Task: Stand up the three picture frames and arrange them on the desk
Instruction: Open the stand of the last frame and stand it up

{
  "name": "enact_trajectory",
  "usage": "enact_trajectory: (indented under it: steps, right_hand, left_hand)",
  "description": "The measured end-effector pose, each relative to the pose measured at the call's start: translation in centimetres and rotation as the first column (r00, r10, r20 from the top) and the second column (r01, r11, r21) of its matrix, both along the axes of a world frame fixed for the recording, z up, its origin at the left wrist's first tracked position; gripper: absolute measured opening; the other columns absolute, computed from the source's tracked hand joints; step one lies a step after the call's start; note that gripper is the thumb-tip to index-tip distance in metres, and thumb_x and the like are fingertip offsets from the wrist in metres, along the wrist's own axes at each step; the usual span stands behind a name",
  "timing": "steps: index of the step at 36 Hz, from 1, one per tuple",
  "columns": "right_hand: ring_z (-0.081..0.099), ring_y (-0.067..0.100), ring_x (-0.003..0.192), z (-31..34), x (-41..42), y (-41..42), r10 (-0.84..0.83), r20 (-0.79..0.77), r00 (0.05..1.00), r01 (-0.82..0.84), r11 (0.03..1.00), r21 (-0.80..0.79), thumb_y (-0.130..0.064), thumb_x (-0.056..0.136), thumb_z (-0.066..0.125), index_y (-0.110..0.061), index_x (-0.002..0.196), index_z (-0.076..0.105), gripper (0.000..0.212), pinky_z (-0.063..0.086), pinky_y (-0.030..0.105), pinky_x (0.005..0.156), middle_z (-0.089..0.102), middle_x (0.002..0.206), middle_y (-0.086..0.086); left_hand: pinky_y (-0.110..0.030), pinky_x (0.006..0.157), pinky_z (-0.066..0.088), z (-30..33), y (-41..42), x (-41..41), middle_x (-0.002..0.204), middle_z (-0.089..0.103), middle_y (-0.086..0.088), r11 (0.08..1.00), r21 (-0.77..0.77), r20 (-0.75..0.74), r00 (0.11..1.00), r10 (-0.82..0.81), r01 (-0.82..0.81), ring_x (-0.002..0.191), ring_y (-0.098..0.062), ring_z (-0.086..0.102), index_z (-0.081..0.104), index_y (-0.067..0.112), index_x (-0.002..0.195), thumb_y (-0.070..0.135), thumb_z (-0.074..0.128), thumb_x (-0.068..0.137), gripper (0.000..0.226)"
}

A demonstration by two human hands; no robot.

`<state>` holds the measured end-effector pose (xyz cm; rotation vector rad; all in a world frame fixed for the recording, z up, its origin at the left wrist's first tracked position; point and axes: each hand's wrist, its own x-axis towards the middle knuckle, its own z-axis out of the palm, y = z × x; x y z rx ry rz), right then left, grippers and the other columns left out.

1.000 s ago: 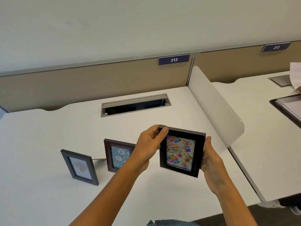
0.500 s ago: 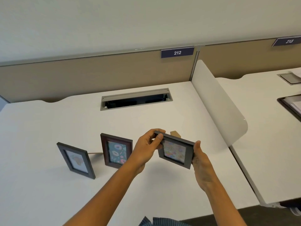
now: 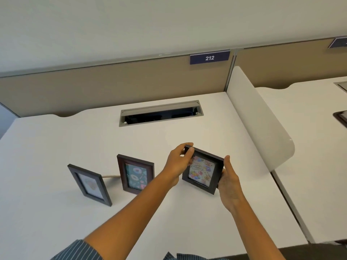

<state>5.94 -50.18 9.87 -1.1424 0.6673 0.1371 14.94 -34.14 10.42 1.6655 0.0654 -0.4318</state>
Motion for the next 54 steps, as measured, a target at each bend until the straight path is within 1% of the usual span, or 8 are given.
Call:
enact_trajectory:
  steps: [15,27,34,38,42,45,50,54]
  right_hand:
    - [0.073,0.032,0.124,-2.9,1.1,-0.5,-0.055,-0.055,0.997,0.058,0.997,0.054,-0.080,0.097,0.046,-0.021,0.137,0.074,0.076,0.052,0.052,0.113,0.080,0.130,0.009]
    - [0.071,0.032,0.129,-3.5,1.5,-1.1,-0.010,-0.057,0.998,0.014,0.997,0.079,-0.087,0.090,0.048,-0.022,0.136,0.074,0.084,0.045,0.056,0.122,0.080,0.130,0.008]
    - [0.070,0.032,0.130,-3.4,1.6,-1.2,0.027,-0.064,0.998,-0.024,0.999,0.044,-0.089,0.089,0.046,-0.023,0.139,0.073,0.087,0.046,0.055,0.120,0.080,0.131,0.007]
    - [0.069,0.030,0.131,-3.4,1.4,-1.1,0.064,-0.077,0.995,-0.065,0.998,-0.021,-0.095,0.086,0.040,-0.028,0.141,0.071,0.092,0.045,0.056,0.120,0.078,0.135,0.004]
    - [0.071,0.028,0.125,-3.5,1.2,-1.3,0.077,-0.084,0.993,-0.088,0.987,-0.136,-0.097,0.085,0.034,-0.032,0.139,0.072,0.093,0.049,0.056,0.116,0.079,0.131,0.004]
    - [0.070,0.031,0.123,-3.9,0.9,-1.6,0.073,-0.079,0.994,-0.088,0.976,-0.200,-0.092,0.087,0.033,-0.028,0.141,0.069,0.092,0.049,0.056,0.115,0.076,0.131,0.008]
    - [0.068,0.024,0.116,-4.1,0.2,-1.4,0.032,-0.043,0.999,-0.043,0.951,-0.305,-0.078,0.100,0.031,-0.024,0.142,0.065,0.077,0.048,0.051,0.109,0.071,0.132,0.006]
    - [0.059,0.024,0.132,-4.5,-0.5,-1.3,-0.043,-0.026,0.999,0.029,0.908,-0.417,-0.073,0.105,0.036,-0.024,0.147,0.057,0.067,0.043,0.048,0.116,0.062,0.146,0.001]
  left_hand:
    - [-0.035,0.095,0.061,-1.2,-1.1,1.4,0.122,0.066,-0.004,0.999,0.042,-0.028,1.000,0.007,-0.005,0.112,-0.023,0.069,0.064,0.027,0.131,0.033,0.056,0.105,0.028]
    - [-0.021,0.077,0.058,-1.3,-1.4,1.6,0.126,0.067,-0.004,0.997,0.075,-0.048,0.999,0.015,-0.012,0.105,-0.019,0.069,0.060,0.020,0.137,0.030,0.055,0.106,0.033]
    - [-0.027,0.085,0.060,-1.3,-1.1,1.4,0.126,0.068,-0.006,0.995,0.099,-0.054,0.998,0.020,-0.015,0.108,-0.021,0.070,0.060,0.018,0.136,0.031,0.056,0.105,0.034]
    - [-0.027,0.085,0.061,-1.1,-1.0,1.0,0.130,0.067,-0.004,0.993,0.118,-0.068,0.998,0.015,-0.007,0.113,-0.021,0.069,0.058,0.018,0.140,0.032,0.055,0.105,0.037]
    - [-0.018,0.072,0.056,-0.6,-0.7,0.4,0.133,0.064,0.002,0.991,0.134,-0.066,0.998,0.012,-0.003,0.112,-0.017,0.067,0.054,0.020,0.144,0.032,0.054,0.106,0.039]
    - [-0.012,0.064,0.053,-0.6,-0.6,0.1,0.141,0.060,0.002,0.989,0.149,-0.050,0.999,0.000,0.007,0.108,-0.012,0.064,0.050,0.021,0.148,0.034,0.054,0.106,0.044]
    - [-0.014,0.068,0.053,-0.5,-0.3,-0.4,0.153,0.052,0.000,0.986,0.167,-0.041,0.999,-0.023,0.030,0.116,-0.012,0.059,0.038,0.022,0.157,0.036,0.055,0.105,0.056]
    - [-0.011,0.067,0.051,0.0,0.3,-1.0,0.160,0.043,-0.001,0.976,0.206,0.003,0.998,-0.068,0.066,0.120,-0.009,0.054,0.027,0.022,0.161,0.036,0.056,0.105,0.065]
